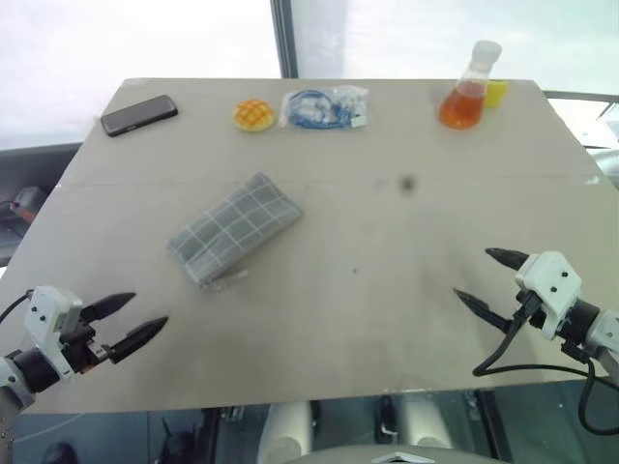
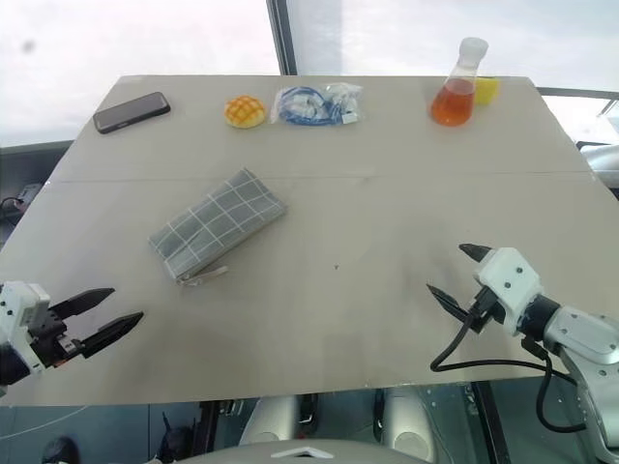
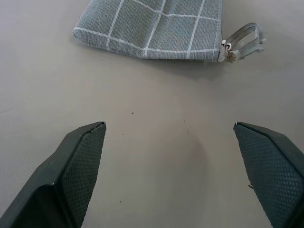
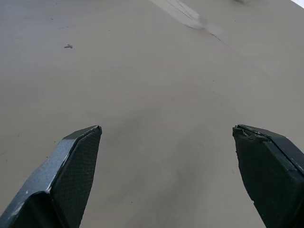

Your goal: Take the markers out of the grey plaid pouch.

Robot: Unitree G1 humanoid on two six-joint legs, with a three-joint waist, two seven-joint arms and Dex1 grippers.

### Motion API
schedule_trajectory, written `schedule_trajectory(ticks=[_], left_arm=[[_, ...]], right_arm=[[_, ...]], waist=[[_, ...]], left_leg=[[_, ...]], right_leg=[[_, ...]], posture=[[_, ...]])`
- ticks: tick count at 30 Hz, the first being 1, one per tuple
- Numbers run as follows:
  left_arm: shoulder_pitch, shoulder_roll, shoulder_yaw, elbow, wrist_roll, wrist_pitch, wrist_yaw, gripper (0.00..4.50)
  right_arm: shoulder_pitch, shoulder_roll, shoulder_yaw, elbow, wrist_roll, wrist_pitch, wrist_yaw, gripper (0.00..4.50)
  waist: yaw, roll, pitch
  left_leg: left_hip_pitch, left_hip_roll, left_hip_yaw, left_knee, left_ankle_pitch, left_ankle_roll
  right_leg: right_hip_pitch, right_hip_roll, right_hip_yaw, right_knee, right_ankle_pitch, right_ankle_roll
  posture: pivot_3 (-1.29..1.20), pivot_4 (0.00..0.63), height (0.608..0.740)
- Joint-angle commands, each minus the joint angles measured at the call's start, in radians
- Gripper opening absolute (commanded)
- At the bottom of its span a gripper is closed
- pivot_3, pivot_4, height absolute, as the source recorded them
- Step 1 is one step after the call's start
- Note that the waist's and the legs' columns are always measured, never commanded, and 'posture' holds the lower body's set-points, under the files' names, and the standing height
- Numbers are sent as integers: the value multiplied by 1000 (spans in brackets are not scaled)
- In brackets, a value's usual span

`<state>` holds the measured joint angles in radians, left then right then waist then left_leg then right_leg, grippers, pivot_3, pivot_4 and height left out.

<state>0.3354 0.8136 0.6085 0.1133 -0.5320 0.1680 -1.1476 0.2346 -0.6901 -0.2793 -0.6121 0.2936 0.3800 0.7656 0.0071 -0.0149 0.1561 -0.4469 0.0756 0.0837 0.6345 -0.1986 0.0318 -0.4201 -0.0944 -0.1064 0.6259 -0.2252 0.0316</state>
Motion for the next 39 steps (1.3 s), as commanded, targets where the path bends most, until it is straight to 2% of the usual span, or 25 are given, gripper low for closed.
schedule_trajectory(ticks=[1, 4, 8, 15, 22, 26, 27, 31, 34, 36, 39], left_arm=[[-71, 12, -15, 60, 69, -178, -8, 4470], [-208, 35, -59, 240, 204, -582, -37, 4470], [-388, 85, -145, 512, 320, -1021, -69, 4470], [-597, 88, -330, 776, 449, -1386, -22, 4470], [-750, 101, -431, 931, 705, -1569, 207, 4470], [-801, 92, -501, 959, 782, -1588, 301, 3613], [-809, 94, -516, 964, 798, -1592, 325, 3011], [-835, 99, -571, 983, 822, -1592, 399, 1262], [-853, 65, -602, 964, 723, -1551, 389, 27], [-856, 24, -625, 899, 604, -1483, 348, 27], [-841, -42, -653, 727, 426, -1312, 271, 27]], right_arm=[[-3, 23, 2, -54, 54, -17, -5, 4500], [-17, 67, 38, -126, 181, -18, 35, 4500], [-95, 33, 138, -156, 238, -68, 162, 4500], [-251, 29, 245, -115, 234, -105, 210, 4500], [-281, 23, 278, -140, 239, -101, 201, 4500], [-280, 22, 281, -159, 230, -100, 182, 4500], [-281, 23, 280, -162, 226, -99, 175, 4500], [-297, 26, 283, -173, 196, -81, 119, 4500], [-325, 30, 306, -186, 145, -41, 48, 4500], [-361, 33, 328, -192, 115, 20, -13, 4500], [-453, 62, 354, -172, 182, 141, -60, 4500]], waist=[[2, 0, 0], [16, 0, 0], [11, 1, -2], [7, -2, -3], [12, -1, -3], [12, -1, -3], [13, -1, -3], [11, -2, -4], [13, 1, -5], [14, 1, -5], [11, 0, -4]], left_leg=[[0, 0, 0, 0, 0, -1], [0, 0, -1, 3, -2, -4], [0, 0, -2, 4, -2, -4], [-1, -2, 2, 5, 0, 3], [0, 0, 3, 6, 0, 2], [0, 1, 3, 11, 0, 2], [0, 1, 3, 13, 0, 2], [0, 1, 3, 15, 0, 2], [0, 1, 3, 15, 0, 2], [0, 1, 3, 16, 0, 2], [0, 1, 3, 18, 0, 2]], right_leg=[[0, 0, 0, 0, 0, 0], [2, -1, -3, 1, 1, -1], [3, -4, -3, 1, 2, -3], [3, -4, -3, 1, 3, -3], [4, 0, -5, 5, 5, 1], [4, -1, -4, 7, 3, -2], [4, -2, -4, 9, 2, -2], [4, -3, -4, 11, 2, -2], [4, -3, -4, 13, 2, -2], [3, -3, -4, 14, 2, -2], [3, -3, -4, 15, 2, -3]], posture=[[0, 150, 740], [0, 150, 740], [0, 150, 740], [0, 150, 740], [0, 150, 740], [0, 150, 740], [0, 150, 740], [0, 150, 740], [0, 150, 740], [0, 150, 740], [0, 150, 740]])
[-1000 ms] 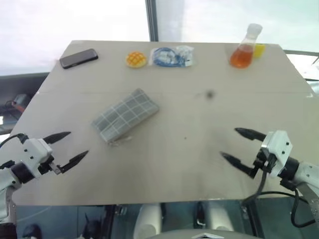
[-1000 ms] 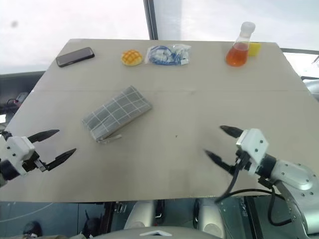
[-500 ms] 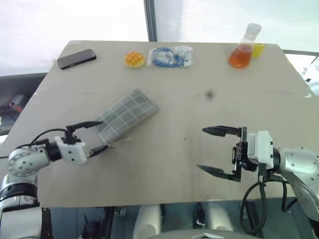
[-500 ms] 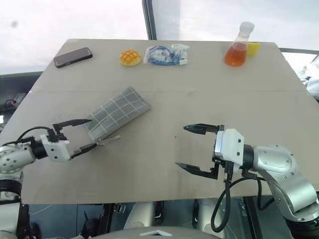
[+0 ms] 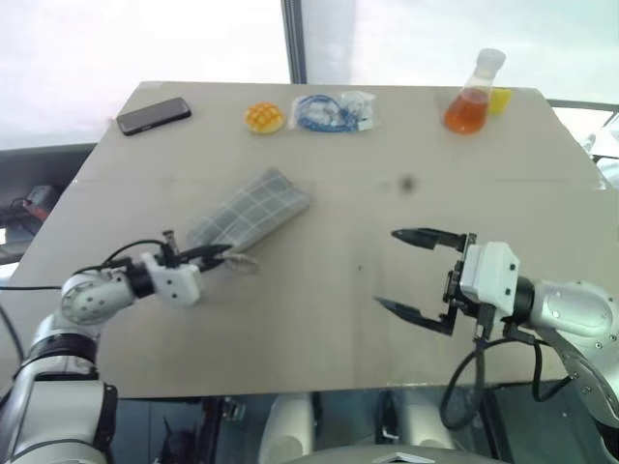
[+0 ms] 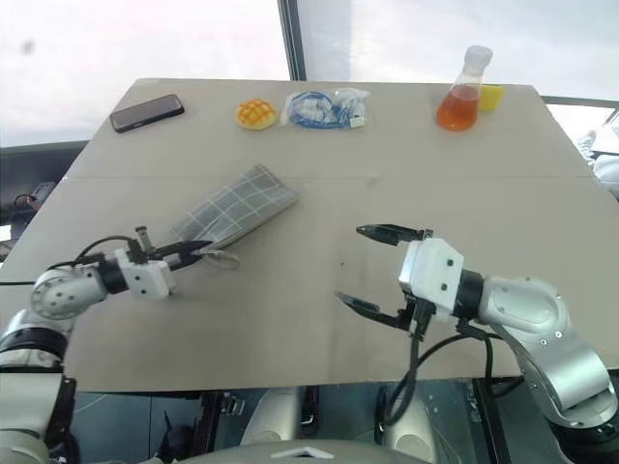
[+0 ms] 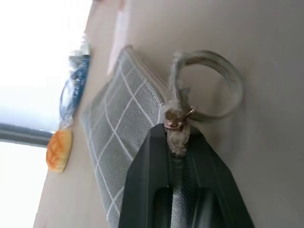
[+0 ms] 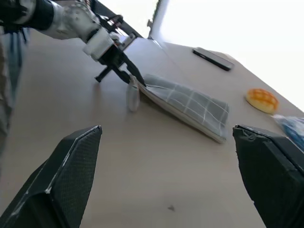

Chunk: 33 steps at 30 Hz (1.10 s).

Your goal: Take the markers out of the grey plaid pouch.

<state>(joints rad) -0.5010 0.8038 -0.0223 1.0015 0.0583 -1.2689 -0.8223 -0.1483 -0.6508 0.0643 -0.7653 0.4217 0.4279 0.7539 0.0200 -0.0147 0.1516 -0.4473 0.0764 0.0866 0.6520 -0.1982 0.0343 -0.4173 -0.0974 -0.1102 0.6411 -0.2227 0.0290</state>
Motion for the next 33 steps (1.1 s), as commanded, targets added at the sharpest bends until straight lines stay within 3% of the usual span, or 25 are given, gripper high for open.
schedule_trajectory(ticks=[1, 8, 13, 14, 22, 25, 31, 33], left_arm=[[7, -51, -33, -235, -205, 187, -71, 27], [82, -152, -56, -629, -284, 540, -36, 27], [94, -212, -56, -709, -239, 617, 7, 27], [93, -221, -55, -714, -229, 624, 14, 0], [110, -281, -62, -732, -170, 602, 46, 0], [121, -287, -59, -737, -169, 600, 47, 0], [133, -289, -55, -736, -166, 589, 52, 0], [137, -287, -51, -732, -163, 582, 56, 0]], right_arm=[[-100, 40, 18, -5, 62, 111, -59, 4500], [-273, 149, 152, 186, 35, 211, -84, 4500], [-322, 235, 178, 281, 66, 315, -115, 4500], [-333, 247, 178, 287, 66, 321, -117, 3983], [-403, 367, 198, 416, 28, 338, -176, 3983], [-427, 392, 207, 450, 7, 348, -195, 3230], [-469, 412, 227, 534, -80, 349, -244, 380], [-475, 395, 221, 533, -111, 356, -263, 177]], waist=[[-5, -1, 0], [-10, -1, 0], [-8, -1, 0], [-8, -1, 0], [-8, -1, 0], [-8, -1, 0], [-7, 0, 0], [-7, 0, 0]], left_leg=[[0, 0, -1, 1, 0, 0], [0, 0, 1, 0, 0, 0], [1, 3, 0, 0, 0, 0], [1, 3, 0, 0, 1, 0], [1, 3, 1, 1, 1, 0], [0, 3, 1, 1, 1, 0], [0, 3, 1, 0, 1, -1], [0, 3, 1, 0, 1, -1]], right_leg=[[0, 0, 0, 0, 0, 0], [0, 4, 3, 1, 5, 0], [0, 8, 3, 1, 5, 0], [0, 8, 3, 1, 5, 0], [0, 8, 4, 1, 5, 0], [0, 8, 4, 1, 5, 0], [0, 8, 4, 1, 5, 0], [0, 8, 4, 1, 5, 0]], posture=[[0, 150, 740], [0, 150, 740], [0, 150, 740], [0, 150, 740], [0, 150, 740], [0, 150, 740], [0, 150, 740], [0, 150, 740]])
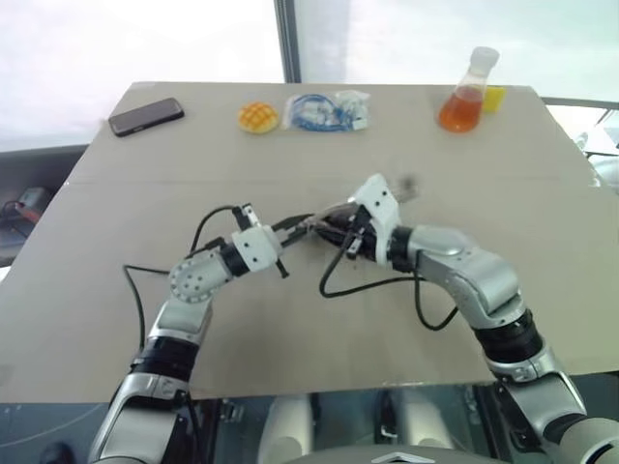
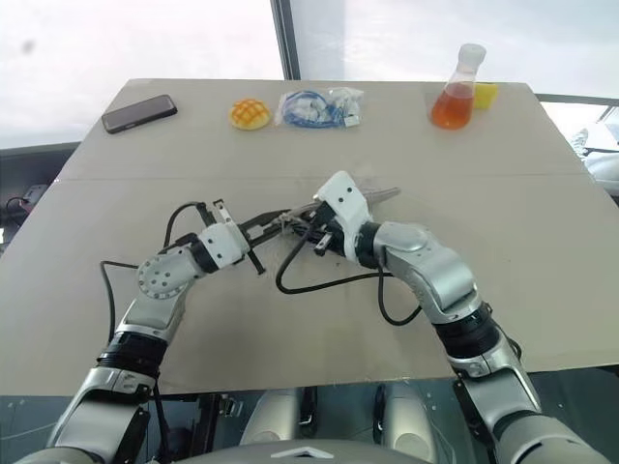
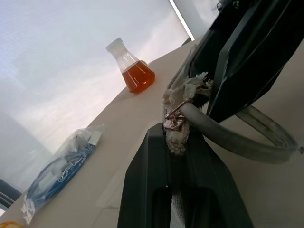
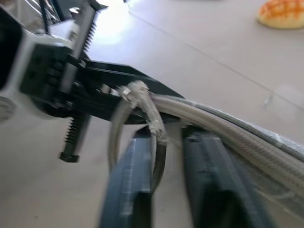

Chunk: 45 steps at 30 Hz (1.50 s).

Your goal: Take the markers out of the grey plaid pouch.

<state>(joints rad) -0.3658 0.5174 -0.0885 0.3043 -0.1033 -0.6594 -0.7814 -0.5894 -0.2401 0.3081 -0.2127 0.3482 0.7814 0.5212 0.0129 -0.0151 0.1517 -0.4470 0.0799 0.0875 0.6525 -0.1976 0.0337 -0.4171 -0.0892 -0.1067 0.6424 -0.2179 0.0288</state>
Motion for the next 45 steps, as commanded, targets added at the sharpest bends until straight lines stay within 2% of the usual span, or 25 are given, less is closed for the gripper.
schedule_trajectory(ticks=[1, 9, 17, 20, 22, 23, 25, 27, 29, 30, 33, 35, 40, 45], left_arm=[[6, 0, 17, -33, -1, -28, 17, 0], [21, 12, 38, -4, 10, -26, 44, 0], [31, 18, 52, 17, -18, -5, 37, 0], [20, 16, 55, 29, -28, 2, 37, 0], [15, 15, 54, 34, -33, 7, 37, 0], [14, 13, 53, 35, -36, 10, 36, 0], [13, 5, 51, 34, -43, 19, 31, 0], [10, -5, 53, 30, -50, 35, 28, 0], [4, -17, 56, 27, -62, 59, 28, 0], [1, -21, 57, 27, -66, 69, 27, 0], [-4, -30, 55, 27, -77, 82, 15, 0], [-6, -37, 51, 26, -81, 86, 7, 0], [-11, -55, 47, 17, -85, 101, -13, 0], [-10, -61, 49, 3, -88, 111, -30, 0]], right_arm=[[-34, -28, -37, -29, -51, 15, -46, 177], [0, -183, -151, -102, -133, 66, -137, 177], [54, -280, -286, -50, -203, 62, -228, 177], [61, -297, -290, -63, -209, 58, -219, 177], [81, -325, -272, -115, -174, 40, -141, 177], [91, -328, -272, -142, -149, 57, -115, 700], [115, -311, -284, -198, -119, 66, -103, 1304], [146, -329, -287, -258, -100, 87, -82, 2330], [214, -386, -325, -356, -24, 159, -8, 2330], [246, -403, -360, -402, 24, 198, 20, 2168], [284, -405, -427, -489, 142, 280, 55, 953], [259, -352, -431, -505, 196, 318, 28, 58], [111, -164, -336, -375, 164, 306, -104, 58], [31, -83, -250, -185, 82, 208, -143, 58]], waist=[[-1, 0, 0], [1, 0, 0], [-1, 1, 0], [-3, 1, 1], [-2, 1, 1], [-1, 1, 1], [-1, 1, 1], [-1, 1, 1], [4, 1, 1], [5, 1, 1], [2, 1, 1], [-4, 1, 1], [-13, 1, 1], [-10, 1, 0]], left_leg=[[0, 0, 0, 0, 0, 0], [0, 0, 0, 0, 0, 0], [0, 0, 1, -1, 0, 0], [0, 0, 1, -1, 0, 0], [0, 0, 1, -1, 0, 0], [0, 0, 1, -2, 0, 0], [0, 0, 1, -2, 0, 0], [0, 0, 0, -2, 0, 0], [0, 0, 0, -1, 0, 0], [0, 0, -1, -1, 0, 0], [-1, -1, -1, -1, 0, 0], [0, -1, -3, -1, 0, 0], [3, 0, -9, -1, 0, 0], [1, -2, -5, -1, 0, 0]], right_leg=[[0, 0, 0, 0, 0, 0], [0, 0, 0, 0, 0, 0], [-1, 0, 0, -1, 0, 0], [-1, 0, 0, -1, 0, 0], [-1, 0, 0, -1, 0, 0], [-1, 0, 0, -1, 0, 0], [-1, 0, 0, -1, 0, 0], [-1, 0, 0, -1, 0, 0], [-1, 0, 0, -1, 0, 0], [0, -1, 0, -1, 0, 0], [0, -2, 0, -2, 0, 0], [0, -2, 1, -2, -1, 1], [0, 2, 3, 0, -3, -1], [0, 2, 3, 0, 1, -2]], posture=[[0, 150, 740], [0, 150, 740], [0, 150, 740], [0, 150, 740], [0, 150, 740], [0, 150, 740], [0, 150, 740], [0, 150, 740], [0, 150, 740], [0, 150, 740], [0, 150, 740], [0, 150, 740], [0, 150, 740], [0, 150, 740]])
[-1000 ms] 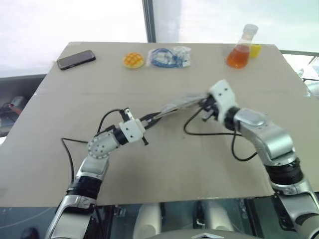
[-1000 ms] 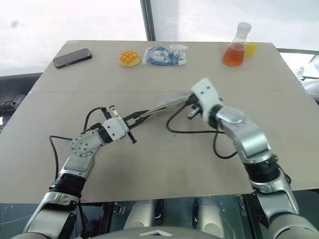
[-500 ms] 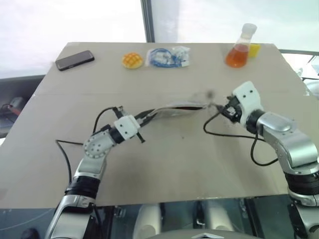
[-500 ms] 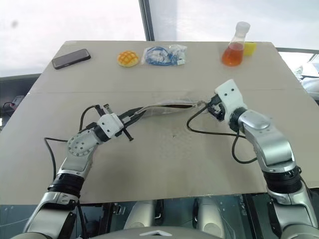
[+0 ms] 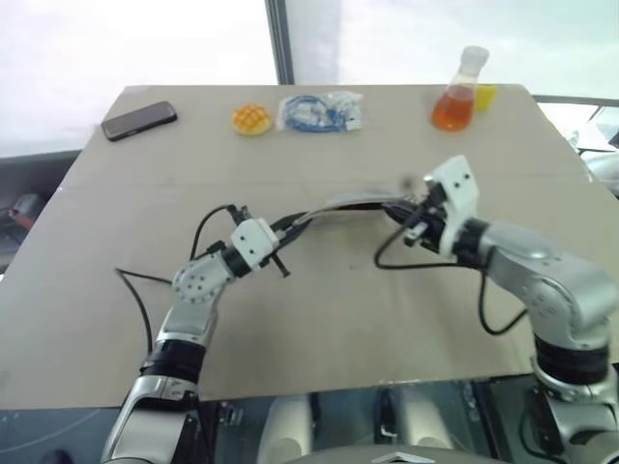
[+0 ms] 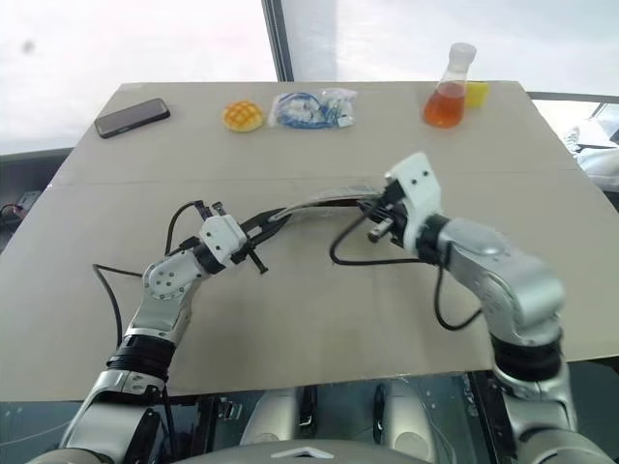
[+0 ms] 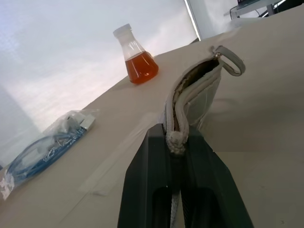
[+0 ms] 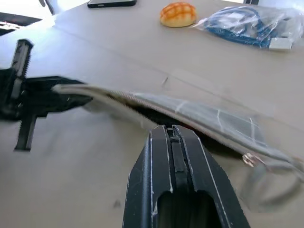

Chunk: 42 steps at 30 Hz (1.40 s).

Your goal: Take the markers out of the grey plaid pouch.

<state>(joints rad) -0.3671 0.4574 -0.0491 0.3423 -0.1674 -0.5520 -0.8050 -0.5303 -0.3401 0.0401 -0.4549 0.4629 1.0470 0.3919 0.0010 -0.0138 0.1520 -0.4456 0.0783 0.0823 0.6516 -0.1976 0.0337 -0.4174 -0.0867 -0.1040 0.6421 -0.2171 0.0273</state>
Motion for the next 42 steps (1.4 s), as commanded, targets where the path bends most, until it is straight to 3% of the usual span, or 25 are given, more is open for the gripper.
schedule_trajectory(ticks=[1, 13, 16, 20, 24, 27, 29, 31, 34, 37, 42], left_arm=[[-9, -2, 10, -36, -24, 5, -8, 0], [30, -30, 2, -138, -77, 88, -22, 0], [39, -43, 1, -191, -162, 218, -53, 0], [47, -34, 5, -283, -366, 550, -123, 0], [49, -12, 7, -295, -436, 732, -177, 0], [47, -8, 20, -286, -468, 826, -192, 0], [44, -7, 22, -280, -448, 819, -209, 0], [37, -8, 25, -272, -430, 808, -212, 0], [18, -15, 37, -254, -415, 796, -211, 0], [3, -24, 50, -240, -405, 782, -208, 0], [8, -30, 62, -279, -413, 806, -205, 0]], right_arm=[[-34, 22, 28, 80, -38, -69, -9, 58], [-49, 20, 255, 259, -150, -189, 115, 58], [-39, -57, 315, 188, -136, -157, 209, 58], [-62, -198, 337, 74, -150, -117, 277, 58], [-110, -257, 388, 86, -279, -196, 243, 58], [-139, -245, 418, 153, -359, -265, 221, 806], [-149, -222, 407, 162, -379, -280, 210, 1728], [-139, -197, 348, 98, -302, -219, 251, 2695], [-75, -203, 233, -51, -126, -102, 337, 2695], [-32, -158, 114, -88, -33, -37, 306, 2695], [-32, -76, 16, -28, -5, -12, 202, 448]], waist=[[3, 0, 0], [-3, 0, 0], [-4, 0, 0], [-2, 1, 1], [-11, 1, 1], [-14, 1, 1], [-13, 1, 1], [-12, 1, 1], [-4, 0, 1], [6, 0, 1], [8, 0, 1]], left_leg=[[-1, -1, 0, 0, 0, 0], [-1, -1, 1, -1, 0, 0], [-1, -1, 1, -1, 0, 0], [-2, -1, 0, -1, 0, 0], [-1, -1, -1, 0, 0, 0], [0, -1, -1, 0, 0, 0], [0, -1, -1, 0, 0, 0], [-1, -1, -1, -1, 0, 0], [-3, -2, -1, -1, 0, 0], [-3, -2, -2, -1, 0, 0], [-1, -2, -2, 0, 0, 0]], right_leg=[[0, 0, 0, -1, 0, 0], [-1, -1, 0, -1, 0, 1], [-1, -1, 1, -1, 0, 0], [-1, -1, 1, -1, 0, 0], [-1, -1, 0, -1, -2, 4], [-1, 0, 1, -1, -3, 4], [-1, 0, 1, -1, -3, 4], [-1, 0, 1, -1, -2, 3], [-2, 0, 1, -1, 0, 0], [-1, 0, 0, -2, 0, 0], [-1, 0, 0, -1, -4, 0]], posture=[[0, 150, 740], [0, 150, 740], [0, 150, 740], [0, 150, 740], [0, 150, 740], [0, 150, 740], [0, 150, 740], [0, 150, 740], [0, 150, 740], [0, 150, 740], [0, 150, 740]])
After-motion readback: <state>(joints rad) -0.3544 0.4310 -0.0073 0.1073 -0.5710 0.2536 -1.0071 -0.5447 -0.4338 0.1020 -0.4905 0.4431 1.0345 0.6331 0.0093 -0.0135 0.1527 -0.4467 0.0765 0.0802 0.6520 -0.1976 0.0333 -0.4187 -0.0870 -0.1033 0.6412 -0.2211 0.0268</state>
